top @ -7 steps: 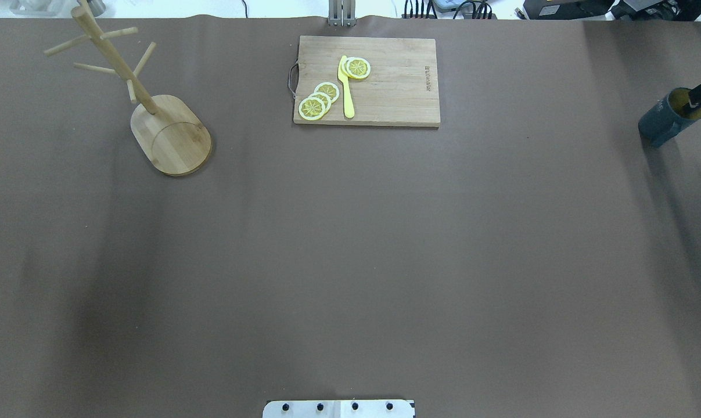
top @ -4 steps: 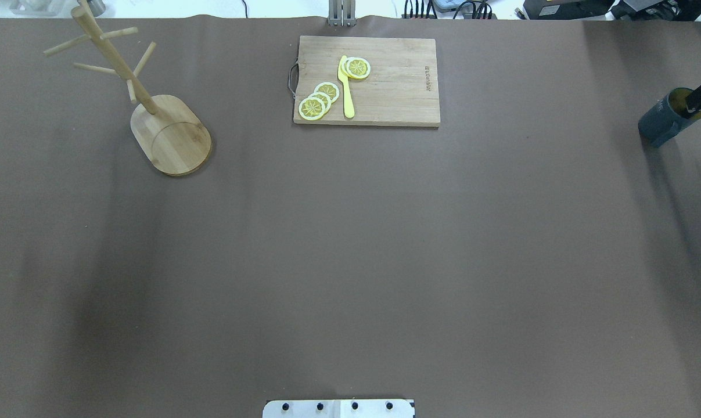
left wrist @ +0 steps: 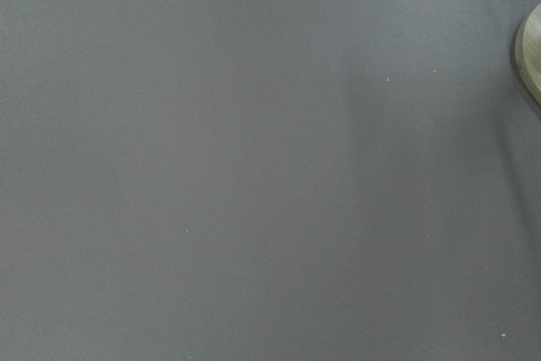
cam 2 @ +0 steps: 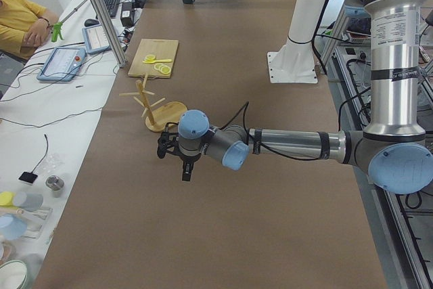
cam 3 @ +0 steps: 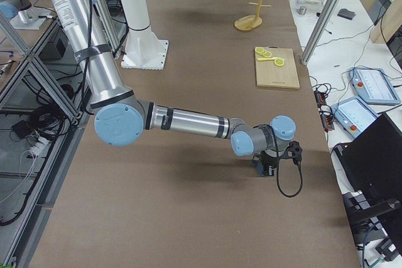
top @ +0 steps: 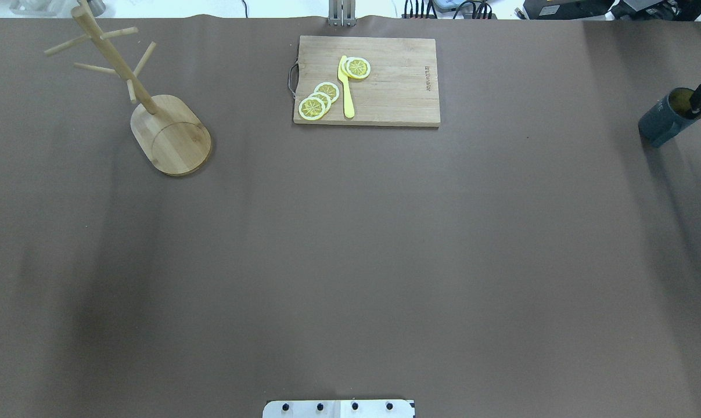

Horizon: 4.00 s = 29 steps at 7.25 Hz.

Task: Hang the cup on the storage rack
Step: 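Lift the blue mug off the table with the right gripper, then carry the blue mug toward the table center and set it down, then open the right gripper and withdraw it while the left arm approaches the mug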

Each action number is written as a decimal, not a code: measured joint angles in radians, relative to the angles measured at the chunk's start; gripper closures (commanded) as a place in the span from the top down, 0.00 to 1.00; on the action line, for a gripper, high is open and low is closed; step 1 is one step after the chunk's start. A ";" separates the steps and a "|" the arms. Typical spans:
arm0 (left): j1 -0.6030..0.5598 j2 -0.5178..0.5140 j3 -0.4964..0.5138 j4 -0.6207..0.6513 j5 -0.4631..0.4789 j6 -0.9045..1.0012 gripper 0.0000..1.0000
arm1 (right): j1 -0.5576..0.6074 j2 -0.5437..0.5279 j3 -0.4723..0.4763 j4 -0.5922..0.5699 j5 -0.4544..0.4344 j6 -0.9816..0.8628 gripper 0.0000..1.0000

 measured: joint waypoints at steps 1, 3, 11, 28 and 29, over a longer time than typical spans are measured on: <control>0.000 0.000 0.000 0.000 0.000 0.000 0.98 | -0.003 0.002 -0.001 0.001 0.001 0.013 0.00; 0.000 0.001 -0.001 0.000 0.000 0.000 0.98 | -0.004 0.012 0.009 -0.003 0.012 0.034 0.00; 0.000 0.002 -0.020 -0.002 -0.002 -0.003 0.98 | -0.212 0.047 0.654 -0.224 0.092 0.661 0.00; 0.165 -0.096 -0.054 -0.277 0.010 -0.311 0.97 | -0.676 0.214 0.854 -0.352 -0.116 1.628 1.00; 0.241 -0.110 -0.104 -0.304 0.051 -0.367 0.97 | -0.579 0.147 0.881 -0.353 -0.052 1.515 1.00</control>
